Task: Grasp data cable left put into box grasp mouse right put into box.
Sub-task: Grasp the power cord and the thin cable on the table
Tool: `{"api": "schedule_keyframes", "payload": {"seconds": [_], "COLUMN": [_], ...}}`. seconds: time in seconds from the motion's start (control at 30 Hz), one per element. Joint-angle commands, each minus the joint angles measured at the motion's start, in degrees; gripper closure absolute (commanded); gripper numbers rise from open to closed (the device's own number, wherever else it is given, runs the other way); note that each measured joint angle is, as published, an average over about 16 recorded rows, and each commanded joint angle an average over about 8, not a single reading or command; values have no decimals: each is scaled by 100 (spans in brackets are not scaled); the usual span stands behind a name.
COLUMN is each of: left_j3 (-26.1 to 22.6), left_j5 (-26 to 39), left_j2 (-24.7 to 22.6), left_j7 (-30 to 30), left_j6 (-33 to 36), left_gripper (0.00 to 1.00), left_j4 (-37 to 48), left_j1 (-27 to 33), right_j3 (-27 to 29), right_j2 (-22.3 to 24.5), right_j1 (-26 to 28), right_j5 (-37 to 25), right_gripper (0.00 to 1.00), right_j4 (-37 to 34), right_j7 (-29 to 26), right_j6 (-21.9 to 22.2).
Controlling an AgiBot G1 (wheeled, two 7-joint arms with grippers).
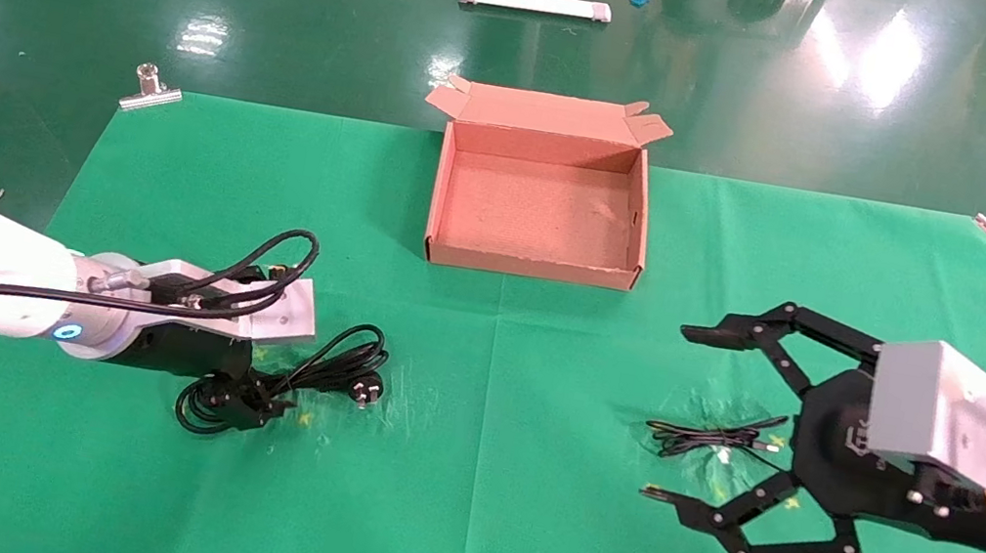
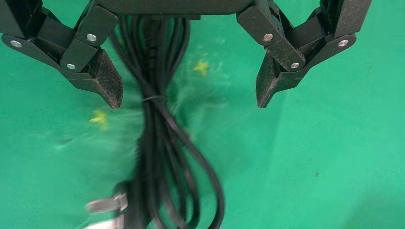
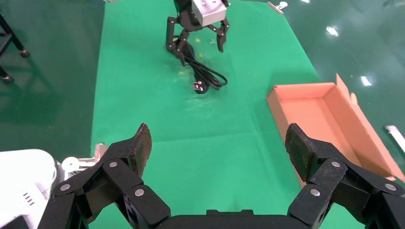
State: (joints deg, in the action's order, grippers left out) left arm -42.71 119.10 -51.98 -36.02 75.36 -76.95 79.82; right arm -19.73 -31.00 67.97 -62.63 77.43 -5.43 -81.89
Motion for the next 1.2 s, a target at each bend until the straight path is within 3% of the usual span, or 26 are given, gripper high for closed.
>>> {"api": "schedule_keyframes", "payload": {"seconds": [0.03, 0.33, 0.53, 0.8, 1.2], "left_j3": [-61, -109, -111, -111, -111], "left_j5": [256, 448, 431, 431, 431], "left_j2": [-92, -175, -180, -180, -180], "left_j7": [-203, -438, -446, -447, -447], "left_j6": [-35, -12, 26, 27, 27], "left_gripper": [0, 0, 0, 0, 0], "left_j4": [-2, -23, -25, -25, -25], "left_j1": [1, -17, 3, 3, 3], "right_j3": [0, -79, -540, -1040, -1263], "right_j2": [15, 109, 7, -561, -1293], "right_j1": [13, -1, 223, 372, 316], "right_j5": [-33, -364, -1762, -3403, -3915], "right_gripper": [0, 0, 0, 0, 0], "right_j4": [2, 12, 15, -86, -692], "right_j7": [15, 44, -97, -574, -1034], "right_j6": [9, 73, 262, 901, 1385]}}
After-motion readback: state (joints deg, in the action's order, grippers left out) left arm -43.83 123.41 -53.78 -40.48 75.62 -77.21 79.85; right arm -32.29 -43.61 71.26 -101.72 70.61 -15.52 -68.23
